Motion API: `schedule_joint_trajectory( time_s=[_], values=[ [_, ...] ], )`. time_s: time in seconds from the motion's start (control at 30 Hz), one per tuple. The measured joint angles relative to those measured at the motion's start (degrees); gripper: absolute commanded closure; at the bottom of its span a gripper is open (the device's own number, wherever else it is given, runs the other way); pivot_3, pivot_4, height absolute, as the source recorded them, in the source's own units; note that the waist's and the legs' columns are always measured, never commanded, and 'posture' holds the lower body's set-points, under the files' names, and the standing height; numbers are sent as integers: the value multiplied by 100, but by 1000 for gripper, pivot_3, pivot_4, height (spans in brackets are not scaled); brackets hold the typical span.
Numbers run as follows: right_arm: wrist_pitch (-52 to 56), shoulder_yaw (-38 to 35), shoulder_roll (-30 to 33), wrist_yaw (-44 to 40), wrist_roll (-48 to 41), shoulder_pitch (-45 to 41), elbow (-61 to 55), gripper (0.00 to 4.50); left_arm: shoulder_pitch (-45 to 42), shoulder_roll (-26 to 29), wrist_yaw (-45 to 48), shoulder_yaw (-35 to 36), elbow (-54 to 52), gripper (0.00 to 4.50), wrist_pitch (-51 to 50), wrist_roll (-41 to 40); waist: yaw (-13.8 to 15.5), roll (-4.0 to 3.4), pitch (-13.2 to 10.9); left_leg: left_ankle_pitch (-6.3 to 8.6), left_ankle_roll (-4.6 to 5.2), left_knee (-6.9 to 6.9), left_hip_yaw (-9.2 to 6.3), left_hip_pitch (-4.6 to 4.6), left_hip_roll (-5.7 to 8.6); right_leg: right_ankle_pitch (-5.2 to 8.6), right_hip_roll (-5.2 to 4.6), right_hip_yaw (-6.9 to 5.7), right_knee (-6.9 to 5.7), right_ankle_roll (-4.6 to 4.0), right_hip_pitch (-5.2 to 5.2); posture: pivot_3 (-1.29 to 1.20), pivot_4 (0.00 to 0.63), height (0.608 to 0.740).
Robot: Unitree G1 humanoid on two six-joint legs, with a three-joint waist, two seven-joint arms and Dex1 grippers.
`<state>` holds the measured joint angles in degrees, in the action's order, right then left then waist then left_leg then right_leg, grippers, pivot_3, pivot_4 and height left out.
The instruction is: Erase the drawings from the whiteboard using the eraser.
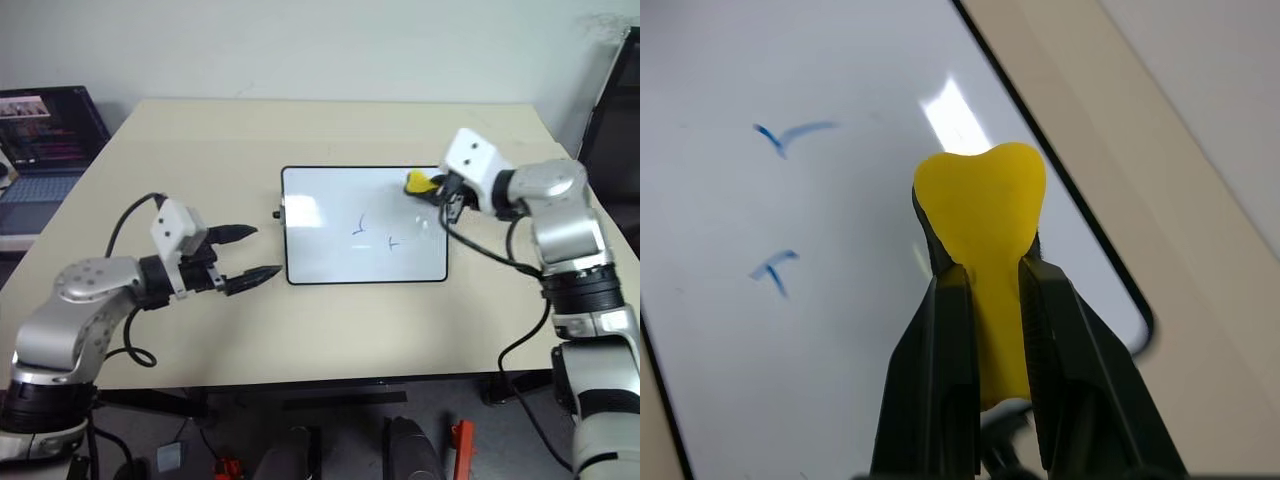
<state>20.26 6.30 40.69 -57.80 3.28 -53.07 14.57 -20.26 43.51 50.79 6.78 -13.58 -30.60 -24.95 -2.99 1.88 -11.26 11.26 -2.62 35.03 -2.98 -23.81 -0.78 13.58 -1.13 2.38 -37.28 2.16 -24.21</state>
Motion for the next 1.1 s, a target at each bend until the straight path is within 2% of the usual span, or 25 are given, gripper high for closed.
schedule_joint_trajectory(
  time_s=[0.47, 0.8, 1.1],
  values=[
    [-521, -392, 606, -62, -294, -2, 713, 4251, -66, 8, -12, 10, -5, 0, -46, -76, 35, 0, 0, 0, 0, 0, 1, -1, 2, -6, -2, 1, 9, -6, 7, 0, 150, 740],
    [-946, -671, 1033, -545, -706, 684, 949, 4269, -117, 37, -6, 17, -14, 0, -61, -96, 48, 0, 0, 0, 0, 3, 4, 1, 2, -9, -1, 3, 5, -8, 9, 0, 150, 740],
    [-1052, -621, 906, -599, -741, 489, 809, 4272, -194, 133, 4, 10, -21, 0, -71, -98, 7, -1, 0, -1, 0, 7, 6, 6, 1, -9, 0, 6, -4, -7, 9, 0, 150, 740]
  ],
)
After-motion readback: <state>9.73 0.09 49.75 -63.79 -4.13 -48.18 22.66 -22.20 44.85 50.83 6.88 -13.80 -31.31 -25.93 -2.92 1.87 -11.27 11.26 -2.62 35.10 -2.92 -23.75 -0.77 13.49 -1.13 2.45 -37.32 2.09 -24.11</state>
